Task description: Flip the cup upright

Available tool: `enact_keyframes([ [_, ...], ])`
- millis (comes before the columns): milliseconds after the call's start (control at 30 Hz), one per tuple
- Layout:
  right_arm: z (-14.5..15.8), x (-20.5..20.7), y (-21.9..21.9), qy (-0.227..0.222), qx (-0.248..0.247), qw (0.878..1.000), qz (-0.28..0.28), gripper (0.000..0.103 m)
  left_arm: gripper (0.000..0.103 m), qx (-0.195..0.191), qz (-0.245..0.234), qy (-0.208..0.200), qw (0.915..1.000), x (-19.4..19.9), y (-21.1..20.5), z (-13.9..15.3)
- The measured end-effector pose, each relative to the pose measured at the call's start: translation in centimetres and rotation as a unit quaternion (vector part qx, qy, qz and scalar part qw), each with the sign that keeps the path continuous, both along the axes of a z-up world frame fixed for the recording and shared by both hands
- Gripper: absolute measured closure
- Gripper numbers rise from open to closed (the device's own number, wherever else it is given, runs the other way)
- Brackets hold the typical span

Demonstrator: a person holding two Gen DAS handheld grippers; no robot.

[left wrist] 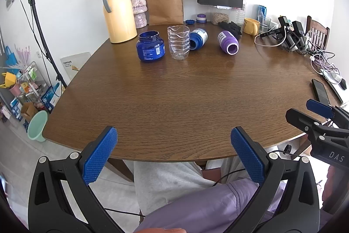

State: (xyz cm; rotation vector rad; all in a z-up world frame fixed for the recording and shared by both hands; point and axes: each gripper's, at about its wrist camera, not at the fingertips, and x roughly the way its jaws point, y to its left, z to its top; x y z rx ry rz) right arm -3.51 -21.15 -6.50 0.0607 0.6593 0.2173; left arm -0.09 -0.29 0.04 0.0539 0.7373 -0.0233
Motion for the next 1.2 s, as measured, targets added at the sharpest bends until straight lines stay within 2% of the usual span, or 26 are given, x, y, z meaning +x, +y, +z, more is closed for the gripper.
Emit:
enact_keyframes([
  [1200, -0.3, 0.0, -0.1, 0.001, 0.002, 1.0, -0.001, 0.02, 0.0, 0.005, -0.001, 0.008, 1.0, -0.1, -0.2, -1.1],
])
